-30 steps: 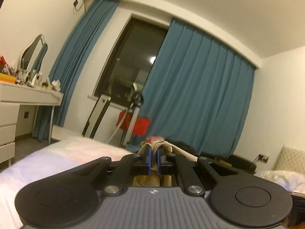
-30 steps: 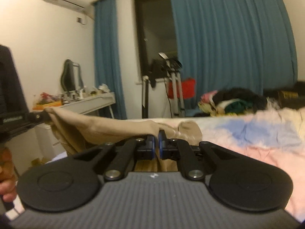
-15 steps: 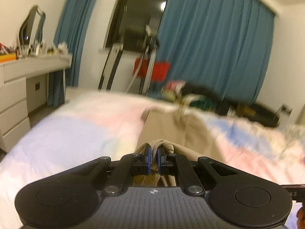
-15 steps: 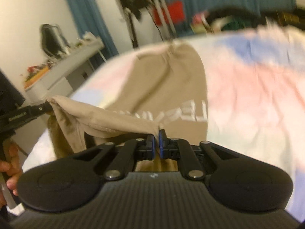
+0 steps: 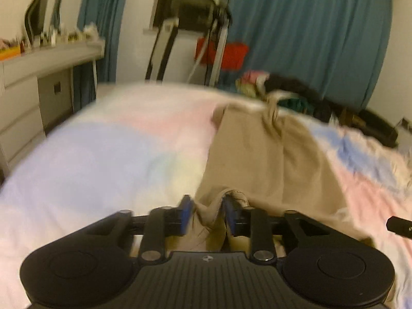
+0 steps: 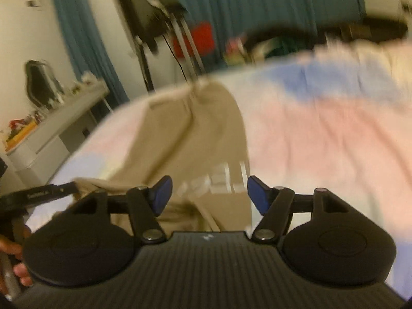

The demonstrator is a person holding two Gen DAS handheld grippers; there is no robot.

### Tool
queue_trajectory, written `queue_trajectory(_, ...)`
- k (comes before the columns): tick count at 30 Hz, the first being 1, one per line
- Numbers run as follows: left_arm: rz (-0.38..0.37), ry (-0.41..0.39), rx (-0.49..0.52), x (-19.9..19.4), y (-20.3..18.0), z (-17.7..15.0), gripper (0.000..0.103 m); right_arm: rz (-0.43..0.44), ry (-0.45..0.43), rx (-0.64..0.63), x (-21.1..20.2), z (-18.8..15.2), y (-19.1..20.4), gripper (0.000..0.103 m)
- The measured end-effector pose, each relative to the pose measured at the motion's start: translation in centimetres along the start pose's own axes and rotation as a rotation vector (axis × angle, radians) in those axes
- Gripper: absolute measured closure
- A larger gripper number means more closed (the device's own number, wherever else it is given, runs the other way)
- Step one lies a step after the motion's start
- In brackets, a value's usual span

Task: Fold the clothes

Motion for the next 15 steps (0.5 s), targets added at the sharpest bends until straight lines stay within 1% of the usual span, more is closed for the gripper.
queue_trajectory(1, -0.008, -0.02, 0.022, -1.2, -0.5, 0.3, 0.054, 0.018, -0.014, -0.036, -0.5, -0.2, 0.8, 0.036)
queue_trajectory(2, -0.017, -0.025, 0.046, -1.9, -1.1, 0.2, 0.054, 0.046, -0.013, -0.071, -0.8, -0.5, 1.6, 0.036)
queue_trajectory(3, -0.027, -0.028, 0.07, -2.6, -1.7, 0.0, 0.054, 0.083, 0.01, -0.101, -0.7, -1.0, 2.4, 0.037)
queue_trajectory(4, -0.036, -0.03, 0.094, -3.3, -2.2, -0.2, 0.054, 0.102, 0.039, -0.129, -0.3, -1.7, 3.0, 0.038)
queue_trajectory(6, -0.081, 0.003, 0.158, -3.6, -3.8, -1.1, 0.054, 0.103, 0.1, -0.187, 0.8, -3.0, 4.0, 0.038)
queue_trajectory(8, -0.125, 0.047, 0.232, -3.5, -5.4, -2.3, 0.056, 0.072, 0.125, -0.211, 1.3, -3.7, 3.8, 0.041)
queue_trajectory(9, -0.131, 0.075, 0.268, -3.2, -6.1, -2.9, 0.057, 0.057, 0.138, -0.223, 1.5, -4.1, 3.6, 0.046)
queue_trajectory(10, -0.135, 0.103, 0.305, -2.7, -6.8, -3.5, 0.058, 0.042, 0.15, -0.235, 1.7, -4.4, 3.5, 0.061)
queue_trajectory(11, -0.129, 0.113, 0.326, -2.3, -7.1, -3.9, 0.06, 0.026, 0.163, -0.247, 1.9, -4.8, 3.4, 0.07)
queue_trajectory(12, -0.121, 0.118, 0.345, -1.9, -7.3, -4.1, 0.061, 0.011, 0.175, -0.259, 2.1, -5.2, 3.2, 0.082)
queue_trajectory(13, -0.114, 0.124, 0.364, -1.6, -7.6, -4.4, 0.062, -0.004, 0.188, -0.271, 2.3, -5.5, 3.1, 0.086)
queue_trajectory(14, -0.106, 0.13, 0.383, -1.2, -7.9, -4.6, 0.062, -0.01, 0.192, -0.262, 2.1, -5.6, 2.8, 0.086)
queue_trajectory(15, -0.1, 0.136, 0.387, -0.8, -7.8, -4.9, 0.062, -0.001, 0.185, -0.224, 1.3, -5.4, 2.3, 0.087)
Point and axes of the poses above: each gripper's, at about its wrist camera, not at the fingertips, and x roughly the way its jaws point, y to its left, z to its top, the point moved 3 cm from there along x, roughly the way its jaws point, and after that the axes turned 1 degree about -x, right-handed, at the moved point
